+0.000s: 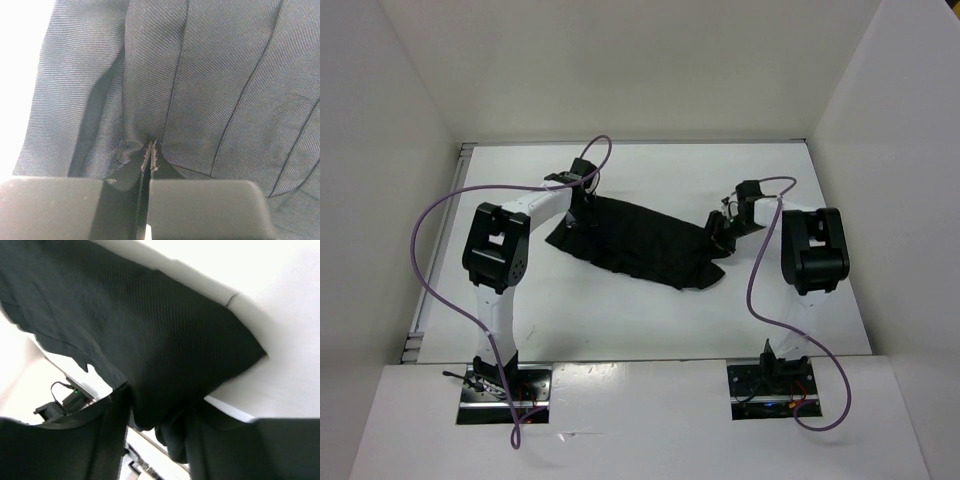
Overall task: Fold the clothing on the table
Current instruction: Fold the skirt
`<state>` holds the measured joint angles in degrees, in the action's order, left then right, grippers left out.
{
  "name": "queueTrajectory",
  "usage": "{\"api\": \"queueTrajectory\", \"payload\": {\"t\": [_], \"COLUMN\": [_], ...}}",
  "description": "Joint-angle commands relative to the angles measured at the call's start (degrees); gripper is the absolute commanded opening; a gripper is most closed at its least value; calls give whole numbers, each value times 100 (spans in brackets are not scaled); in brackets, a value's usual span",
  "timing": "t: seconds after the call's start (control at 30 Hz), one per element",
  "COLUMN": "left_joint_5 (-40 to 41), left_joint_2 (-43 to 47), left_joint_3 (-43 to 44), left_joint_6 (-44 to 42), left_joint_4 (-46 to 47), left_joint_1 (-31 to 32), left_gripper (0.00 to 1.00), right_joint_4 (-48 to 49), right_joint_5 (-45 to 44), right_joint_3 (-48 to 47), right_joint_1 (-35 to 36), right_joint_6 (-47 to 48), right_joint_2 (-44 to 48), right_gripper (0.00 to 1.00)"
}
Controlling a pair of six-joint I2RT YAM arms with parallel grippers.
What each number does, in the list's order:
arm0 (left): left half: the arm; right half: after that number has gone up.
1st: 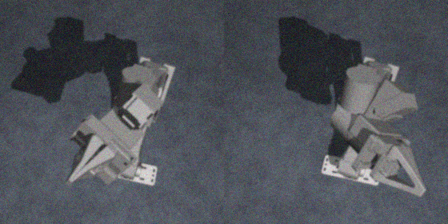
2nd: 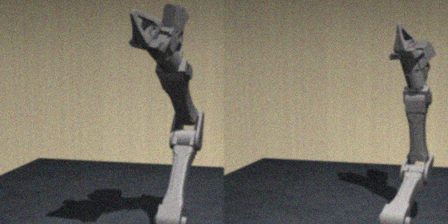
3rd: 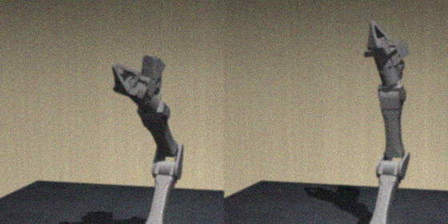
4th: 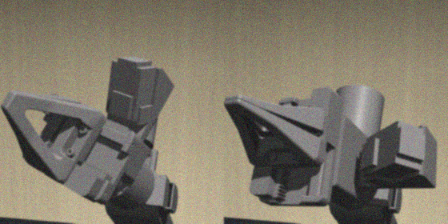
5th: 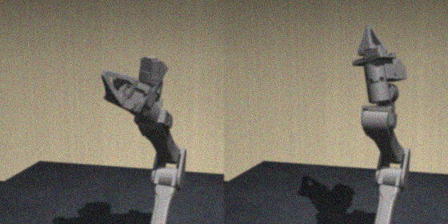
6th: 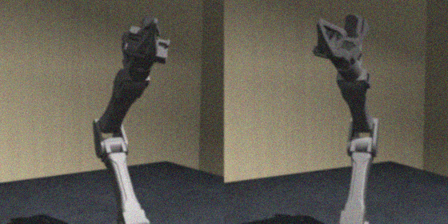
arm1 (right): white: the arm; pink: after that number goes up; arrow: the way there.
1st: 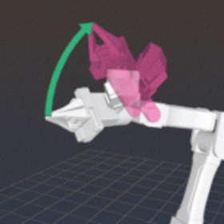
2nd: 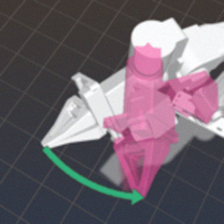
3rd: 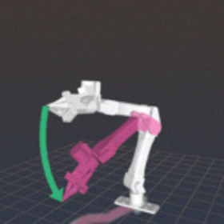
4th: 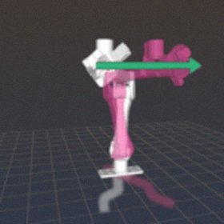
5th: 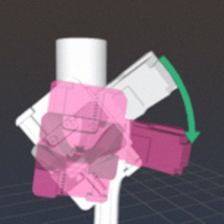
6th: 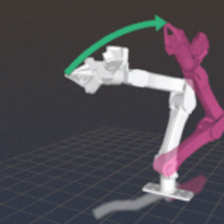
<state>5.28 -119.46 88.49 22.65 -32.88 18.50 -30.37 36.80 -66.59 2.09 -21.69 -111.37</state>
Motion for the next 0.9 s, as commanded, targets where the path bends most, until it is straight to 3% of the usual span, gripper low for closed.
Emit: {"api": "queueTrajectory", "payload": {"t": [0.0,0.07,0.13,0.23,0.27,0.3,0.37,0.57,0.7,0.87], "left_joint_5": [-378,-518,-668,-1159,-1352,-1789,-2553,-3445,-3867,-3666], "left_joint_2": [-51,18,368,1079,1248,1389,1680,1611,962,231], "left_joint_3": [-148,-148,-86,63,142,142,213,-296,-306,405], "left_joint_6": [11,11,-41,-234,-235,-314,-314,19,371,660], "left_joint_4": [-78,-78,-130,-183,-183,-183,-105,677,1221,1276], "left_joint_1": [31,100,162,215,215,215,268,444,567,778], "left_gripper": [0,0,0,6,13,27,38,38,28,16], "right_joint_4": [-74,48,-21,-170,-301,-355,-478,-593,-646,-646], "right_joint_5": [-664,-726,-1068,-1587,-1710,-1824,-1957,-2010,-2010,-2010], "right_joint_3": [234,156,-3,-240,-302,-415,-530,-663,-663,-610], "right_joint_1": [361,415,477,477,477,477,477,477,477,477], "right_joint_6": [-291,-431,-537,-608,-608,-608,-608,-555,-503,-503], "right_joint_2": [89,89,89,89,142,142,142,142,204,335], "right_gripper": [47,30,2,0,0,0,0,0,0,0]}}
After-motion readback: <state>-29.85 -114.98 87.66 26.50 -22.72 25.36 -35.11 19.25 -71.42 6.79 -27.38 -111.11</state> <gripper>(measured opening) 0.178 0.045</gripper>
